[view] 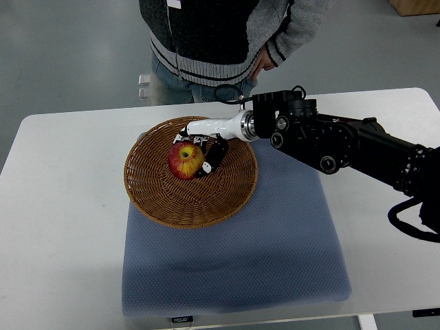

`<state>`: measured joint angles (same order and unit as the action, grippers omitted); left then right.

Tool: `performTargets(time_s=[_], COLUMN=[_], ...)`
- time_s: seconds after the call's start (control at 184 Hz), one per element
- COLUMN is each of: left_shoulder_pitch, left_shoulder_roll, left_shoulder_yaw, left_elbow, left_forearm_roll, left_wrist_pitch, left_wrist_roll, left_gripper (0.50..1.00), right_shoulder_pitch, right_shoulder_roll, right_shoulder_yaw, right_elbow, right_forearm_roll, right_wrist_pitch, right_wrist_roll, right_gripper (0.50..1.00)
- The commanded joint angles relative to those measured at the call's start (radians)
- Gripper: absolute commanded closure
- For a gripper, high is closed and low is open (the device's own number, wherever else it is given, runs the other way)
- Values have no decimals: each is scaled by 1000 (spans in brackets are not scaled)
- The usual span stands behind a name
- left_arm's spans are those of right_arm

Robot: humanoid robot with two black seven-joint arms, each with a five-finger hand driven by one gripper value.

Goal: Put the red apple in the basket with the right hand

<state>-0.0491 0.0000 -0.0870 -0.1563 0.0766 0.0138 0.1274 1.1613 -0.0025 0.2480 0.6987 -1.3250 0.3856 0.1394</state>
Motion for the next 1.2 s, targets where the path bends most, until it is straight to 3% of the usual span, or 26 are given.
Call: performTargets(time_s=[0.0,0.147,0.25,0.299,0.304,0.337,0.407,0.413,0.831,1.075,1.195], left_shoulder_pitch=[0,0,0,0,0,-1,-2,0,0,0,0], left_shoulder_roll=[0,0,0,0,0,0,0,0,0,0,0], left_shoulder_yaw=[1,0,1,1,3,3,3,3,3,3,3], left_elbow=[-2,-5,-6,-6,-5,-5,-5,-5,1,1,1], left_forearm_roll=[0,2,0,0,0,0,0,0,0,0,0], left_wrist_pitch=[0,0,0,0,0,0,0,0,0,0,0], left_wrist_roll=[0,0,0,0,0,0,0,0,0,0,0], left_gripper=[500,500,500,500,500,500,500,500,500,500,500], right_shoulder_pitch=[-3,-5,-3,-3,-5,-5,-5,-5,5,-3,-52], right_shoulder_roll=[3,3,3,3,3,3,3,3,3,-40,-108], right_shoulder_yaw=[-24,-56,-70,-70,-68,-68,-68,-67,-3,225,344], right_elbow=[-5,-38,-39,-39,-39,-41,-39,-39,-36,-47,-53], right_forearm_roll=[-2,-3,-2,-2,-2,-2,-2,0,44,222,448], right_wrist_pitch=[-5,-30,-37,-37,-39,-39,-39,-36,-39,-43,-111], right_wrist_roll=[0,0,-1,-1,-1,0,-1,0,0,-20,-66], right_gripper=[861,807,718,718,679,640,624,589,585,587,587])
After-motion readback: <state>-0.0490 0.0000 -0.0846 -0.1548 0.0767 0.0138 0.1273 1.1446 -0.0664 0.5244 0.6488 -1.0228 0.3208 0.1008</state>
